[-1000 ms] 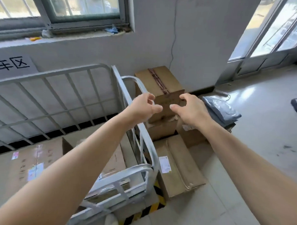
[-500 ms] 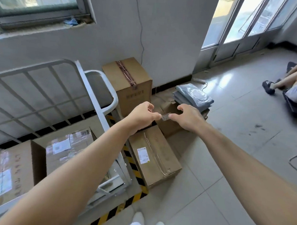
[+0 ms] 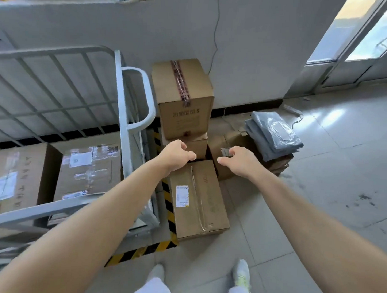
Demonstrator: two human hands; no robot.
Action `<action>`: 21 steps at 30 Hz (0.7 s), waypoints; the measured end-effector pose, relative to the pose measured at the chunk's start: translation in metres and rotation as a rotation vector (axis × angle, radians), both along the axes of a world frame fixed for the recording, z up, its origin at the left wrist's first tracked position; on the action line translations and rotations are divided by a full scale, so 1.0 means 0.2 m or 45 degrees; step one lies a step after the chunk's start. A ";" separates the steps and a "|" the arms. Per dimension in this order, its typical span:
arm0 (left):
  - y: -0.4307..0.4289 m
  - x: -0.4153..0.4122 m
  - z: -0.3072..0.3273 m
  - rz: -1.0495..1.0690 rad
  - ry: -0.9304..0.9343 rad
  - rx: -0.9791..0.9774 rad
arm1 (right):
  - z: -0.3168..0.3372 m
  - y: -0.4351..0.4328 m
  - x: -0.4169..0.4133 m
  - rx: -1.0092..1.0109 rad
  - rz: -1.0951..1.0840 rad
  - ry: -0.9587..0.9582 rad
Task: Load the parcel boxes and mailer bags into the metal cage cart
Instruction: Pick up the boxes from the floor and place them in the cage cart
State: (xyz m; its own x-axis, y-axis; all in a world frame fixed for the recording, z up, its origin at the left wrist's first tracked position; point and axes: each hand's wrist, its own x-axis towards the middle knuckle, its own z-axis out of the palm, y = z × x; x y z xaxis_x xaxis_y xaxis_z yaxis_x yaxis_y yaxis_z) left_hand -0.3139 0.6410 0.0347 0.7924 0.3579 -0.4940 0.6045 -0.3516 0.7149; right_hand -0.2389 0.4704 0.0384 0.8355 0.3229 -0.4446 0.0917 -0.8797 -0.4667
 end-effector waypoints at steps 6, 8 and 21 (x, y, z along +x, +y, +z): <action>-0.25 0.06 -0.27 0.288 0.121 -0.041 | -0.25 -0.19 0.25 -0.085 0.223 0.093; -0.32 0.06 -0.39 0.358 0.177 -0.087 | -0.35 -0.22 0.31 -0.132 0.284 0.122; -0.28 0.02 -1.45 0.441 0.454 0.057 | -1.37 -0.26 0.36 -0.233 0.160 0.310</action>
State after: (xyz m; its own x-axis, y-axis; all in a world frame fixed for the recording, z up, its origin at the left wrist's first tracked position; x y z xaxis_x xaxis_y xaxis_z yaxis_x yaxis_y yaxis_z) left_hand -0.3102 0.5849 -0.2548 0.4077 0.5971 -0.6908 0.8953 -0.1125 0.4311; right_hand -0.1661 0.4177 -0.2350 0.6564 0.3128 -0.6866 0.1100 -0.9400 -0.3231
